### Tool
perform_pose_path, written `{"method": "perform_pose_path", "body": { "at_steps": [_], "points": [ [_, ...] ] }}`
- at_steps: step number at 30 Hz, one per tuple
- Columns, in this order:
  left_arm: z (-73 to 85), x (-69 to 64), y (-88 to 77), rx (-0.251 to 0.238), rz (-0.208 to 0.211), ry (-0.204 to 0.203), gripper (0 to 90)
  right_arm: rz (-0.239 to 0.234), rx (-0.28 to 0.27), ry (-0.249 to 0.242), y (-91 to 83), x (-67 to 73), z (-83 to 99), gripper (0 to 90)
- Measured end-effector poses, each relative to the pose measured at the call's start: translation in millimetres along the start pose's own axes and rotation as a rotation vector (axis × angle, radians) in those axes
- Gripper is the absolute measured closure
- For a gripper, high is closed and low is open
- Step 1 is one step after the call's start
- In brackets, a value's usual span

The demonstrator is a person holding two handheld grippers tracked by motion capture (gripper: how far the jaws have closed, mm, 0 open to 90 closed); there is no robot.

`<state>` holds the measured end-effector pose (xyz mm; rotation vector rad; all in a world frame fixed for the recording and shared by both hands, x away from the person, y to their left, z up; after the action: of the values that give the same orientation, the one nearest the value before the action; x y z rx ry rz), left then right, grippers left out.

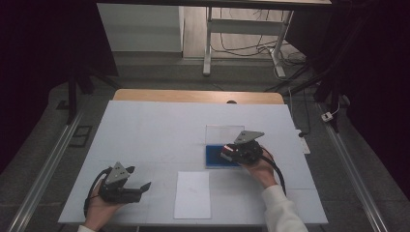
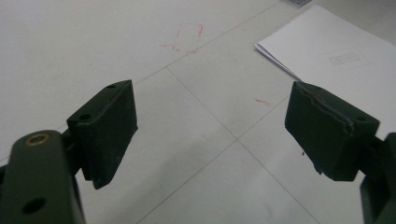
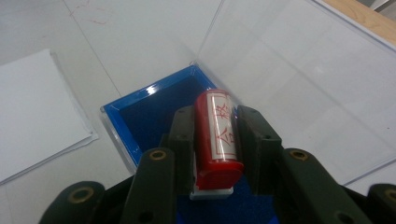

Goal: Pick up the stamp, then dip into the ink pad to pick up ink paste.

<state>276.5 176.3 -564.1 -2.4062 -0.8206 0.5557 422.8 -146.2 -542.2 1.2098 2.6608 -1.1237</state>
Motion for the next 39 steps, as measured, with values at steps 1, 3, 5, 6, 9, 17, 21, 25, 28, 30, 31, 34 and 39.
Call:
{"method": "perform_pose_path", "body": {
  "at_steps": [1,3,5,6,9,17,21,25,28,30,31,34,39],
  "points": [
    [0.1,-0.1,0.0,0.001,0.0,0.001,17.2,0.003,-0.002,-0.002,-0.3,0.4,-0.3,68.6],
    [0.4,0.1,0.0,0.003,-0.002,0.002,17.2,0.004,-0.002,-0.006,-0.4,0.3,-0.3,68.8],
    [0.7,0.2,-0.1,0.004,-0.002,0.002,17.2,0.004,-0.004,-0.008,-0.7,0.2,-0.4,69.1],
    [0.8,0.5,-0.4,0.004,-0.005,0.002,17.2,0.018,-0.006,-0.011,-1.1,-1.0,-0.4,69.4],
    [1.0,1.2,-1.1,0.001,-0.007,-0.001,17.2,0.024,-0.013,-0.007,-1.9,-2.3,-0.6,69.5],
    [1.6,2.1,-1.9,-0.001,-0.012,-0.005,17.3,0.028,-0.043,0.033,-11.3,-5.6,-7.1,69.6],
    [1.9,2.4,-2.7,-0.002,-0.014,-0.007,17.3,0.047,-0.059,0.05,-17.3,-10.8,-9.8,69.6],
    [2.3,3.2,-2.7,-0.002,-0.015,-0.01,17.3,0.049,-0.057,0.065,-20.1,-11.9,-10.7,69.6],
    [2.8,4.0,-2.9,-0.001,-0.017,-0.013,17.3,0.047,-0.031,0.057,-18.6,-10.4,-10.5,69.6],
    [3.5,4.3,-3.4,-0.001,-0.017,-0.016,17.3,0.048,-0.013,0.047,-16.9,-8.4,-11.1,69.6],
    [3.8,4.5,-3.8,-0.003,-0.017,-0.018,17.3,0.044,-0.008,0.043,-16.1,-7.1,-11.9,69.7],
    [3.9,4.6,-4.5,-0.005,-0.018,-0.021,17.4,0.038,0.015,0.028,-13.3,-4.4,-13.8,69.6],
    [4.3,5.1,-4.8,-0.004,-0.02,-0.02,17.4,0.031,0.047,0.04,-6.5,-5.6,-15.3,69.6]
  ]
}}
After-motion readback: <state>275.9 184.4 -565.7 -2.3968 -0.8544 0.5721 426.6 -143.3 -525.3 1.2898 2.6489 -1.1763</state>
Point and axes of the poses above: each handheld gripper's, and its own axes: y roughly forward along the jaws, z roughly out of its underside, x roughly to its left, the point moved 8 cm from there along y, roughly forward along the jaws, and after that the axes turned 15 degrees about z, right-handed, at the moved point
